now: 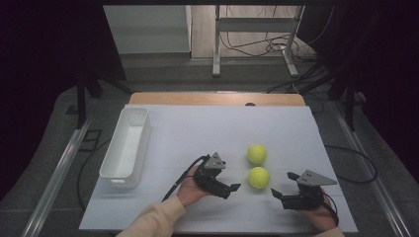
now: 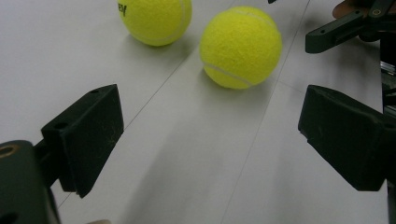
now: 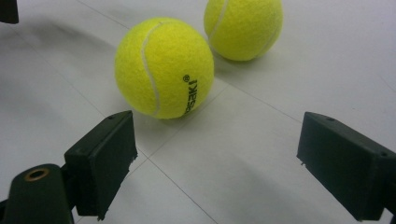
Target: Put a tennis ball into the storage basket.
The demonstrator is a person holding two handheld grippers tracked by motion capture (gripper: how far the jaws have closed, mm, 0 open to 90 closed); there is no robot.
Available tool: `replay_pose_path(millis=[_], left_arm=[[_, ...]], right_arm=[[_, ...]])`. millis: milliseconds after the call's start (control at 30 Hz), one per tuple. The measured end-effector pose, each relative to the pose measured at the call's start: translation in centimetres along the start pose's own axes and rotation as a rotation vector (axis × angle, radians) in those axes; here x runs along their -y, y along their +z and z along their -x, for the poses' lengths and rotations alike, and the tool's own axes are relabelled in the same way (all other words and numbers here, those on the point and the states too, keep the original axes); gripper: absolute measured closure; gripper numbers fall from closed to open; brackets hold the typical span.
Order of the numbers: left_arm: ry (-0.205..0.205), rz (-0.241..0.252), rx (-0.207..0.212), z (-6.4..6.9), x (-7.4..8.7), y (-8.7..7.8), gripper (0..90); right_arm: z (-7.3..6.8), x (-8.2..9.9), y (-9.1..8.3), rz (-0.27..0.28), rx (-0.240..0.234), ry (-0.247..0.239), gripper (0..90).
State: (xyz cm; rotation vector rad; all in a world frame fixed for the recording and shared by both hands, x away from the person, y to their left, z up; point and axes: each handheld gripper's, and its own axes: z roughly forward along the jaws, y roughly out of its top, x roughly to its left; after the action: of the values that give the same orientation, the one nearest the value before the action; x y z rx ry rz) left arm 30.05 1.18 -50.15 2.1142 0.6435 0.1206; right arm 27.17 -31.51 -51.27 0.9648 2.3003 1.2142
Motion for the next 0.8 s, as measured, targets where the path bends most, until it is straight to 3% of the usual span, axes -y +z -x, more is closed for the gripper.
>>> replay_pose_path(millis=[800], left_arm=[[-0.009,-0.007,0.039,0.2,-1.2,2.1,7.8]], right_arm=[[-0.1,0.0,0.0,-0.012,0.008,-0.009,12.4]])
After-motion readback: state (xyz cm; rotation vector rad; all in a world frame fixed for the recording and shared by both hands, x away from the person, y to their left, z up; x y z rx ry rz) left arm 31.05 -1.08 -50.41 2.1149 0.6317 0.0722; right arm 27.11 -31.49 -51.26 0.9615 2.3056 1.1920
